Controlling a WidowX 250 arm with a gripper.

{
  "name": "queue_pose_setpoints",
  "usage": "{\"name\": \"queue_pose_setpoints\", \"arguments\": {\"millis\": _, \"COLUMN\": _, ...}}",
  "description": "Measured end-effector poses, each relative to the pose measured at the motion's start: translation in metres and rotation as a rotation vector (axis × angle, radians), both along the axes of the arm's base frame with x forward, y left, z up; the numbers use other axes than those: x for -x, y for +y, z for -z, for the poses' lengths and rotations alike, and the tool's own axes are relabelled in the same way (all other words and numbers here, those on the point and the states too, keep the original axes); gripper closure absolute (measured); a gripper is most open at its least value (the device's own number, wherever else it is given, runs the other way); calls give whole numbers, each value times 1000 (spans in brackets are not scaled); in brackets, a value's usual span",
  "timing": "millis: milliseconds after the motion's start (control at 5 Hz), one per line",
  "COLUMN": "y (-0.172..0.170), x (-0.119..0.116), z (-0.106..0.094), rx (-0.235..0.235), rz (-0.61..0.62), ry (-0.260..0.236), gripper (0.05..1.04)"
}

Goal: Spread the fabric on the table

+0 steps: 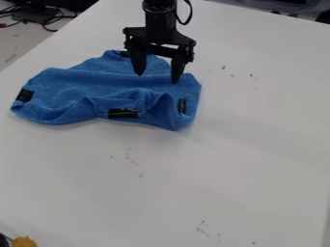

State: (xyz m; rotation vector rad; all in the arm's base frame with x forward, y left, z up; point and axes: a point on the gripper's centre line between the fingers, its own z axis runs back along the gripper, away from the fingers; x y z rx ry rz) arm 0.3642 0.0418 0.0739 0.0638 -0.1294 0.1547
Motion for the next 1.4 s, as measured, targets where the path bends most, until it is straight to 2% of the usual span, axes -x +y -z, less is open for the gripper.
{"name": "queue_pose_setpoints", "arguments": {"millis": 200, "y": 0, "x": 4, "z": 13, "rx": 2, "rz": -4, "ry": 36, "gripper": 84}}
{"name": "queue_pose_setpoints", "arguments": {"millis": 400, "y": 11, "x": 25, "z": 24, "rx": -17, "rz": -38, "ry": 43, "gripper": 83}}
{"name": "queue_pose_setpoints", "arguments": {"millis": 600, "y": 30, "x": 40, "z": 13, "rx": -44, "rz": -91, "ry": 3, "gripper": 84}}
{"name": "queue_pose_setpoints", "arguments": {"millis": 800, "y": 36, "x": 46, "z": 10, "rx": -59, "rz": -110, "ry": 9, "gripper": 84}}
{"name": "queue_pose_setpoints", "arguments": {"millis": 1000, "y": 35, "x": 42, "z": 15, "rx": -28, "rz": -98, "ry": 6, "gripper": 84}}
{"name": "queue_pose_setpoints", "arguments": {"millis": 1200, "y": 33, "x": 29, "z": 27, "rx": 5, "rz": -72, "ry": 34, "gripper": 84}}
{"name": "queue_pose_setpoints", "arguments": {"millis": 1400, "y": 26, "x": 29, "z": 28, "rx": 22, "rz": -75, "ry": 56, "gripper": 84}}
